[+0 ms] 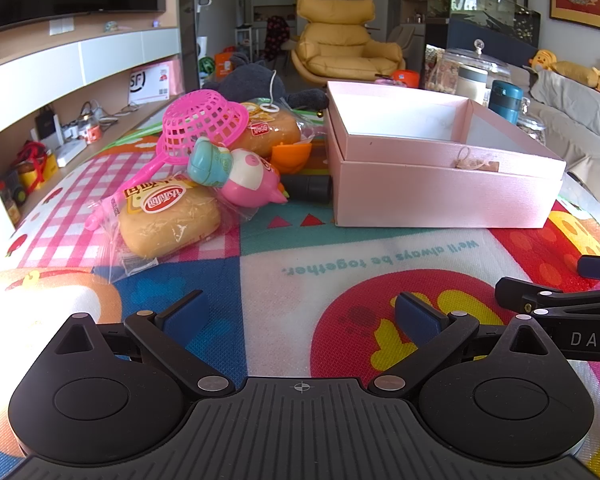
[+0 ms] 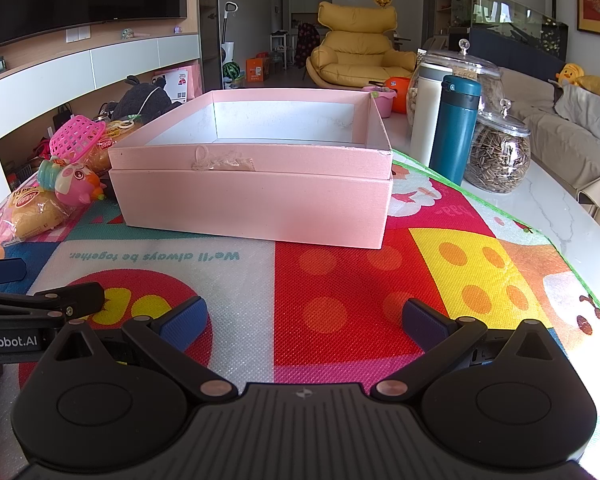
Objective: Organize objects
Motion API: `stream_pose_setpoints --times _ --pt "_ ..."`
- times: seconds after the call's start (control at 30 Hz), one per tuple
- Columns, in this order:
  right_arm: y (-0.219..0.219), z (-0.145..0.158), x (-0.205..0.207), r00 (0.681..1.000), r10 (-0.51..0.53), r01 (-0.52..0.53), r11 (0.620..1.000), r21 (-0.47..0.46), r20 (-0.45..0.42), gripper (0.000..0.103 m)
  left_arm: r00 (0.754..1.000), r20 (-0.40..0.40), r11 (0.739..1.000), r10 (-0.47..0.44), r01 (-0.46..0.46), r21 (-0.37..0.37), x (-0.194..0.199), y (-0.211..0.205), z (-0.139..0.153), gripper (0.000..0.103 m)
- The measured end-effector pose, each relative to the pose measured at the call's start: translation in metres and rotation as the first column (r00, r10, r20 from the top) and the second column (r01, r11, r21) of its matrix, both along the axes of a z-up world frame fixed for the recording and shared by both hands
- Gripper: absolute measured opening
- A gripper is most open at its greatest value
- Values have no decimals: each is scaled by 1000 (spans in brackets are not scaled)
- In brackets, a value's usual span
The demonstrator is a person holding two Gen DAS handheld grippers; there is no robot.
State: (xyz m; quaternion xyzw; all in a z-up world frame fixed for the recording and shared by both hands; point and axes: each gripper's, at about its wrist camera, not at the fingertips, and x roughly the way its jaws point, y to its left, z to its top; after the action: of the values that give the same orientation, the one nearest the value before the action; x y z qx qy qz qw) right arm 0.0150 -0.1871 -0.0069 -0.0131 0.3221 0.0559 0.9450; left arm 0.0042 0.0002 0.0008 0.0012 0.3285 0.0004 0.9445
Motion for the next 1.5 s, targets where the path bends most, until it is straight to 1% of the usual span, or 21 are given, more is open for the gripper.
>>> stream_pose_setpoints --times 0.43,0.6,0.73,1.03,1.13,1.23,1.3,1.33,1.37,1.4,1.47,1.5 --pt "0 0 0 1000 0 0 1000 0 0 103 1000 0 1000 0 0 4 -4 2 -1 102" --pt "1 0 0 1000 0 0 1000 0 0 103 1000 0 1000 4 -4 21 -4 -1 -1 102" --pt "3 -1 1 1000 -8 8 1000 -3 0 103 1000 0 1000 2 -2 8 -4 0 -1 102" --pt "6 0 2 1000 2 -2 1000 -19 7 103 1000 1 1000 -1 1 10 -5 1 0 101" --pt "3 0 4 1000 3 -3 1000 -6 3 103 1000 2 1000 0 0 24 -5 -2 0 101" --pt "1 0 4 1000 11 -11 1000 0 1 103 1000 2 1000 -2 2 12 -6 -1 0 101" --pt "1 0 5 1000 18 -18 1000 -1 -5 103 1000 -7 1000 -24 24 11 -6 1 2 101" --pt "1 1 6 1000 21 -21 1000 0 -11 103 999 -13 998 -53 53 16 -8 3 5 101" --pt "0 2 8 999 25 -25 1000 4 -20 103 996 -2 996 -85 85 19 -11 7 10 101" --pt "-1 3 9 999 30 -30 1000 9 -35 103 993 28 993 -113 112 41 -14 13 16 101" --pt "-3 6 13 997 39 -37 999 26 -70 103 983 93 978 -158 142 151 -17 24 28 101" --pt "-5 8 16 995 41 -38 999 36 -86 103 979 111 969 -172 148 199 -15 32 32 101"
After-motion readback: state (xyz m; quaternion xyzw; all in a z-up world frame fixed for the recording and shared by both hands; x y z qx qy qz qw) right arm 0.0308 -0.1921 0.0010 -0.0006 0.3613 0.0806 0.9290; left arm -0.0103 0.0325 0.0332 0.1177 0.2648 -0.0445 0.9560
